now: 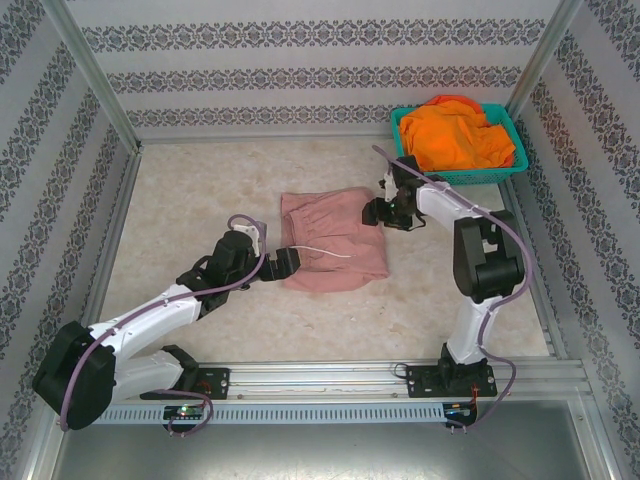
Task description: Fold and stack the shorts
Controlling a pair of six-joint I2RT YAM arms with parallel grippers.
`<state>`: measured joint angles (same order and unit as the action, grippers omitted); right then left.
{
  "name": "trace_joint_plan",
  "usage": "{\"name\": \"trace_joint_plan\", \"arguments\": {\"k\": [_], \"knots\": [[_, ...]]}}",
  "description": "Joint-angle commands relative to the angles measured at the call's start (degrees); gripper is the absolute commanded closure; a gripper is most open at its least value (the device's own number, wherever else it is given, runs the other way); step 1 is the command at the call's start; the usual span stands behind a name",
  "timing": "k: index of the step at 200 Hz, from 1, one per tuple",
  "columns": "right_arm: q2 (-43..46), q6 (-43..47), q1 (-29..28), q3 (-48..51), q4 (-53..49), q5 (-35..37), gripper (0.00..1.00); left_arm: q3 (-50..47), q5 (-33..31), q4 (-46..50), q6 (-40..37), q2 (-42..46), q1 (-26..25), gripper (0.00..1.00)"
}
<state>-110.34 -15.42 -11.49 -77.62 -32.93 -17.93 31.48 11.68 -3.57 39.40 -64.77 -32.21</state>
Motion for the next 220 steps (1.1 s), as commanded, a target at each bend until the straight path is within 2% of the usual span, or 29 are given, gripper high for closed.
{"name": "trace_joint_plan", "arguments": {"k": [1,49,82,97,150,182,220], "knots": [[-2.6,0.2,-0.2,-2.4,-1.0,-1.5,0.42,-0.7,-0.8,-2.9,0.7,1.1,-0.4,0.0],[-4.9,-1.3,-0.1,-1.7,0.3,-2.9,0.67,-0.9,-1.0,-4.0,1.3,1.0,-0.3,0.0],[-4.6,0.7,0.4,-1.1,-1.0,1.4,0.92,-1.0,-1.2,-5.1,1.7,0.8,-0.4,0.0],[-4.0,2.5,1.1,-0.9,-2.6,3.8,0.98,-1.0,-1.3,-5.3,1.7,0.7,-0.4,0.0],[3.9,13.6,4.6,2.2,-10.7,21.2,1.0,-1.8,-1.5,-7.7,1.7,0.6,-0.1,0.0],[9.5,20.0,7.4,5.9,-10.6,30.8,1.0,-2.2,-1.1,-10.5,2.3,-0.2,0.5,0.0],[11.9,28.2,11.3,7.9,-9.0,44.8,1.0,-2.9,0.9,-13.7,3.0,-1.3,1.4,0.0]]}}
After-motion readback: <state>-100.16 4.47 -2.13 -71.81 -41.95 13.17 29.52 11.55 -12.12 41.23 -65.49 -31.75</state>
